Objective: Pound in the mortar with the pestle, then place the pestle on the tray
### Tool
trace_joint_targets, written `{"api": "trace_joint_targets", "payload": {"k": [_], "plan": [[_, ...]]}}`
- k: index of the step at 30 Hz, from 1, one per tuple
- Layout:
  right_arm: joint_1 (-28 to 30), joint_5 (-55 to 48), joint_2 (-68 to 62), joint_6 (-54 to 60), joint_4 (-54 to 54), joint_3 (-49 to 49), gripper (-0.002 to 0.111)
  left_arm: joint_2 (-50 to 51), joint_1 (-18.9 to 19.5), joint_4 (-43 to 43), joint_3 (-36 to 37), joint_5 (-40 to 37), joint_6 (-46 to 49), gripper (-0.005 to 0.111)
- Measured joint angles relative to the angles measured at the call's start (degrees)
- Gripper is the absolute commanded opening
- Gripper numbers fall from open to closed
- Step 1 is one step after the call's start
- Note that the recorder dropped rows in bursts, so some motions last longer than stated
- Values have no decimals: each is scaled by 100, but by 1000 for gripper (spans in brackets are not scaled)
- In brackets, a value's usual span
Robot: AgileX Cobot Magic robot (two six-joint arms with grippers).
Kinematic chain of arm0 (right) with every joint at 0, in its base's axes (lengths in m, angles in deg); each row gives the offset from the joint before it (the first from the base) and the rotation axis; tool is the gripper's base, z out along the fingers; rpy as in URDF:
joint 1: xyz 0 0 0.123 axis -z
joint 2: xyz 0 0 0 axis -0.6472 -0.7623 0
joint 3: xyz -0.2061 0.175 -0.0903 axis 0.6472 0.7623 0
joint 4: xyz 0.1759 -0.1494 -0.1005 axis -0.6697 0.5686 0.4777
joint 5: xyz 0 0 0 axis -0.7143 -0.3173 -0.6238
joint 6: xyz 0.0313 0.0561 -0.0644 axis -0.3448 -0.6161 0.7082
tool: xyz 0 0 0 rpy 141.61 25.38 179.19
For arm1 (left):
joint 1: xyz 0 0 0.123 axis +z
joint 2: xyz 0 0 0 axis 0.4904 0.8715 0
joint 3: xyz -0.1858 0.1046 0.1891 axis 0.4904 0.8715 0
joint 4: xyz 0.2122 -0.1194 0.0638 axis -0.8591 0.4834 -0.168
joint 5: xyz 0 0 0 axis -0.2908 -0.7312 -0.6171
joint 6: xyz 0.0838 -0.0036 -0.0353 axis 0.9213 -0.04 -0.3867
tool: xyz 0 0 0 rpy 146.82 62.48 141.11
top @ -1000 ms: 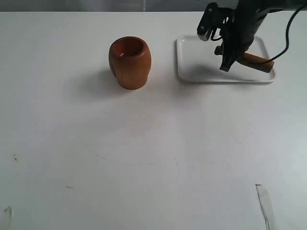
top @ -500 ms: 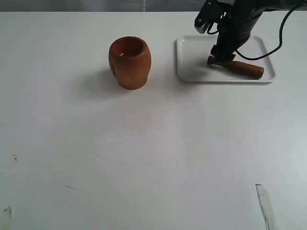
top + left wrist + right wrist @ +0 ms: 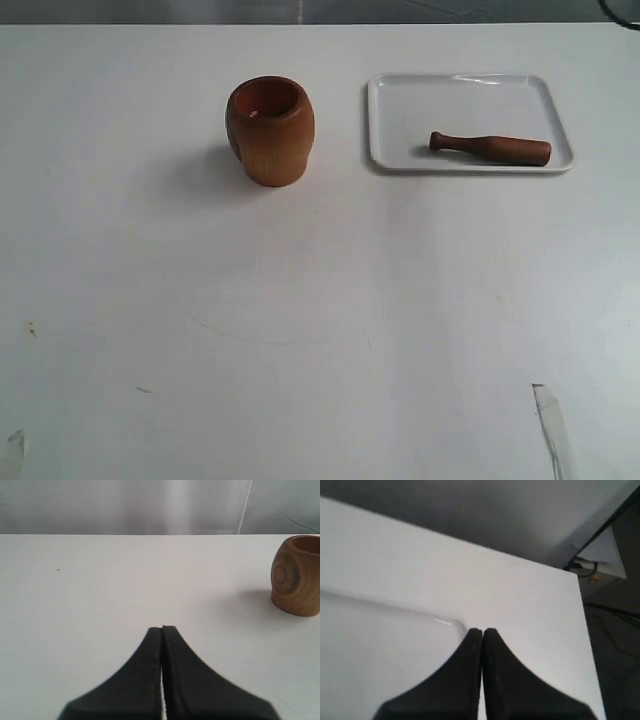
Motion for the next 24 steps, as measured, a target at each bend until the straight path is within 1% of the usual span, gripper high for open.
{"api": "trace_joint_targets", "payload": {"k": [3,9,12,15,19,22,24], "plan": [[57,1321,798,-366,28,956,0,0,0,0,0,0,0,0],[94,4536,2333,-524,35,2844,0,0,0,0,0,0,0,0],[94,5728,2938,-536,40,3551,0,0,0,0,0,0,0,0],[94,6507,3511,-536,49,4187,0,0,0,0,0,0,0,0],[94,7065,4278,-519,49,4874,0,0,0,0,0,0,0,0],[94,7700,5352,-275,53,5828,0,0,0,0,0,0,0,0],[94,7882,6022,-214,53,6297,0,0,0,0,0,0,0,0]]}}
